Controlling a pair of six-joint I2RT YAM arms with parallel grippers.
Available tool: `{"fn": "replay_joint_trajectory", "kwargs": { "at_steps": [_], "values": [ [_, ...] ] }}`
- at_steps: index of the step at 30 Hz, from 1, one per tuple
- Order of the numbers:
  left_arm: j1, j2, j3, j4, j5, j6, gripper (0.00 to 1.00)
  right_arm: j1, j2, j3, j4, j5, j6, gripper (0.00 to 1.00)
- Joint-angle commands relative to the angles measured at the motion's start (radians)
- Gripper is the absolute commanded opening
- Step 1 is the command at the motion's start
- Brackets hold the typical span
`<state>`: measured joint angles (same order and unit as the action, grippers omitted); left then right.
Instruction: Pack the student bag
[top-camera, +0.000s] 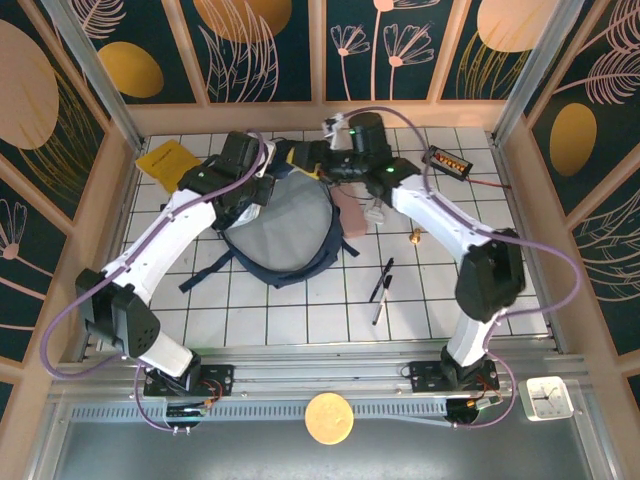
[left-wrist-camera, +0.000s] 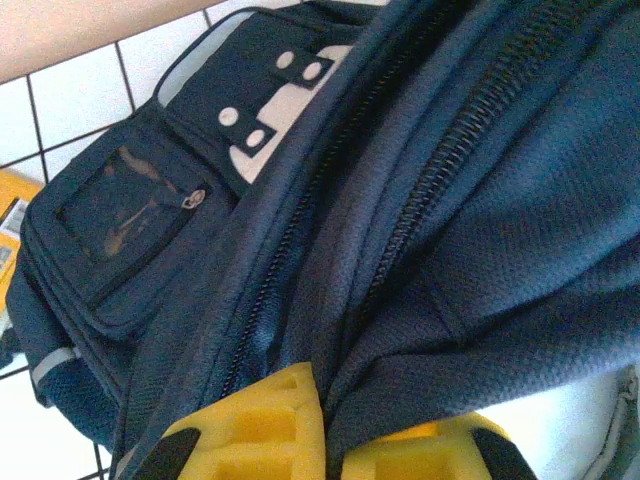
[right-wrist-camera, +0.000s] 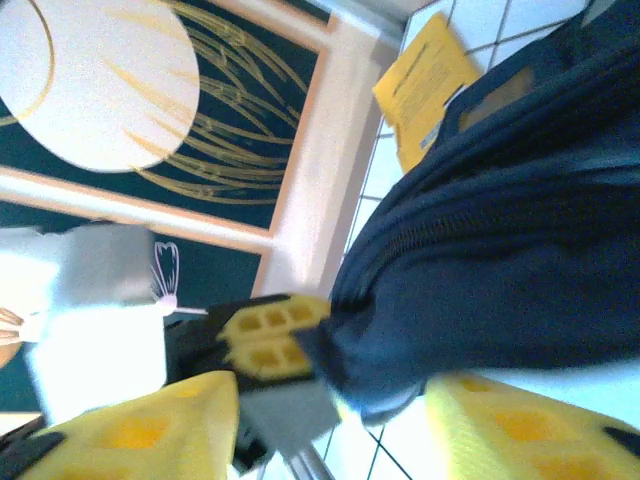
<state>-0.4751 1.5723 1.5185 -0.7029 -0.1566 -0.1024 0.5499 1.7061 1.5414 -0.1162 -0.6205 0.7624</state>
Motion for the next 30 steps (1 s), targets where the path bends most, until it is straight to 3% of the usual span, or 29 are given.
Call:
{"fn": "replay_joint_trajectory", "kwargs": {
  "at_steps": [1, 6, 14, 20, 30],
  "values": [
    [0.013, 0.042, 0.112, -0.087, -0.108, -0.052, 0.0, -0.121, -0.213, -0.062, -0.103, 0.039, -0.104, 0.61],
    [0.013, 0.06, 0.131, -0.133, -0.139, -0.05, 0.0, -0.295, -0.207, -0.093, -0.286, 0.136, -0.294, 0.66],
    [0.013, 0.094, 0.141, -0.116, -0.018, -0.085, 0.0, -0.45, 0.265, 0.171, -0.421, 0.27, -0.574, 0.66],
    [0.013, 0.085, 0.084, -0.099, 0.026, -0.114, 0.0, -0.487, 0.525, 0.385, -0.461, 0.296, -0.614, 0.65],
    [0.013, 0.084, 0.019, -0.086, 0.048, -0.125, 0.0, -0.475, 0.766, 0.625, -0.501, 0.28, -0.636, 0.62]
  ]
}}
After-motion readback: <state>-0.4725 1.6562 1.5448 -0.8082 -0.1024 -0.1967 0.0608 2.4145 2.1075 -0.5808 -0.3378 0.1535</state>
